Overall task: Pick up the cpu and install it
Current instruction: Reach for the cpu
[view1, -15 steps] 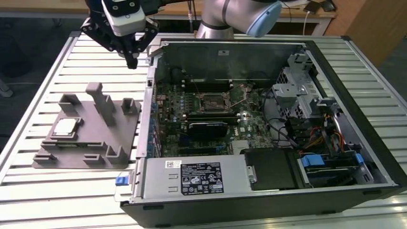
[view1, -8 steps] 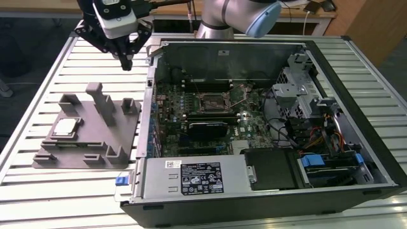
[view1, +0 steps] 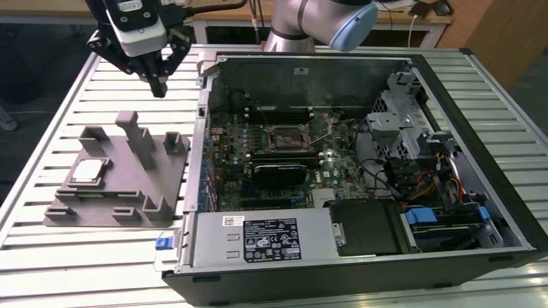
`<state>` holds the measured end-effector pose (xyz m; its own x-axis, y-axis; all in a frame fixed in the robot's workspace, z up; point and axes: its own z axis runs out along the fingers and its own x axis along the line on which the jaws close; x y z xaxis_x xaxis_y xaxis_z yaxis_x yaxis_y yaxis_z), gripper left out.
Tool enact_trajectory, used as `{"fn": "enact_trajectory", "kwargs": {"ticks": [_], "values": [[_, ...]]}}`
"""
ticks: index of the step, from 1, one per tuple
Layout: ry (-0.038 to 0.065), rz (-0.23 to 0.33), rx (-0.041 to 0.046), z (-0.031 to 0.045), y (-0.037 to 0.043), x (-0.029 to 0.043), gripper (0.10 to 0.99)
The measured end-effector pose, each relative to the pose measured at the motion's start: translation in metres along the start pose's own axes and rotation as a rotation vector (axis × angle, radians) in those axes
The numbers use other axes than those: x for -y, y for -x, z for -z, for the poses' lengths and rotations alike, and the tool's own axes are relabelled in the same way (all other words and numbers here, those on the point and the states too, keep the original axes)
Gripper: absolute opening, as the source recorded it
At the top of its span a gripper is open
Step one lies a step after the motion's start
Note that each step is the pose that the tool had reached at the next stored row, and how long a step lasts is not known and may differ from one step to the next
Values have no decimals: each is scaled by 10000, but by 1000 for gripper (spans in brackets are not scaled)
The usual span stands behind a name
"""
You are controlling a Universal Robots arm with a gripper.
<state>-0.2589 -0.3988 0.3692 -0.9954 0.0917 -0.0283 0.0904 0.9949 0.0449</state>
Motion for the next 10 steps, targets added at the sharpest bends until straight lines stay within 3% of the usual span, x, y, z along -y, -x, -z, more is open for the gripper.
{"fn": "enact_trajectory", "kwargs": {"ticks": [10], "values": [[-1, -22, 1, -39, -208, 21, 106]]}}
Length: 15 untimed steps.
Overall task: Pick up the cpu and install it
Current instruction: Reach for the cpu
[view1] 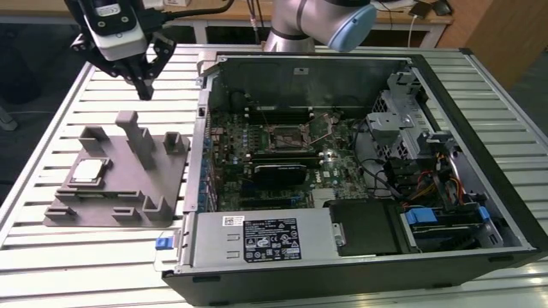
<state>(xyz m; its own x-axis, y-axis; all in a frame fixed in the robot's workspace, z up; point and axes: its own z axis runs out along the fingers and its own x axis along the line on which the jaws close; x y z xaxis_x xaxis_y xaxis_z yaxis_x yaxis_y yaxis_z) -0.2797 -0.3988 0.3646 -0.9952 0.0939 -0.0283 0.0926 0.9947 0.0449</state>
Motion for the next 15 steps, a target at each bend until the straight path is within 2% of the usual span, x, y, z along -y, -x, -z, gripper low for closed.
{"fn": "enact_trajectory", "kwargs": {"ticks": [15], "values": [[-1, -23, 1, -63, -315, 32, 106]]}}
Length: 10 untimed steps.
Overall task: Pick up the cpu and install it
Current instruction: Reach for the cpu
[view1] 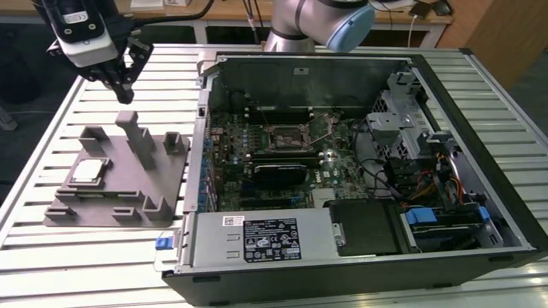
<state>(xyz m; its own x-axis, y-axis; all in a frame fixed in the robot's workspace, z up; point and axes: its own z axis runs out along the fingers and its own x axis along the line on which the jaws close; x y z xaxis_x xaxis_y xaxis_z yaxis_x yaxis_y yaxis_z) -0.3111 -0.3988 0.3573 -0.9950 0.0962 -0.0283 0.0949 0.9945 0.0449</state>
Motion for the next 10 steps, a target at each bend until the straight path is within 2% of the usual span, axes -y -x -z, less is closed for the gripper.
{"fn": "enact_trajectory", "kwargs": {"ticks": [10], "values": [[0, -8, 0, -47, -209, 22, 106]]}}
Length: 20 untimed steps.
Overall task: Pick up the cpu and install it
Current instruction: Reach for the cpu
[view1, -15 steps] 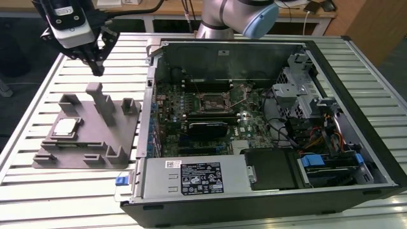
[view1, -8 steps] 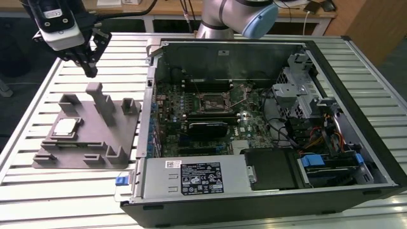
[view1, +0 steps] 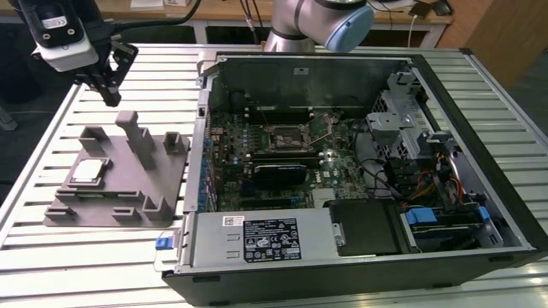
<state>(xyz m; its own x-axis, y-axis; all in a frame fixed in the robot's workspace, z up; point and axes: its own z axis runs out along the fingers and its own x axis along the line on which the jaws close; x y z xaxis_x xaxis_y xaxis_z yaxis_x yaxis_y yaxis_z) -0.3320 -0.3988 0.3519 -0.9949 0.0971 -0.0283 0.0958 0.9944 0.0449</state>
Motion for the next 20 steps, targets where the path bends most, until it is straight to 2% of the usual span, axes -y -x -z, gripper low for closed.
{"fn": "enact_trajectory", "kwargs": {"ticks": [7, 20], "values": [[-2, 0, -2, -73, -81, 11, 106], [0, -1, 0, -194, -300, 42, 106]]}}
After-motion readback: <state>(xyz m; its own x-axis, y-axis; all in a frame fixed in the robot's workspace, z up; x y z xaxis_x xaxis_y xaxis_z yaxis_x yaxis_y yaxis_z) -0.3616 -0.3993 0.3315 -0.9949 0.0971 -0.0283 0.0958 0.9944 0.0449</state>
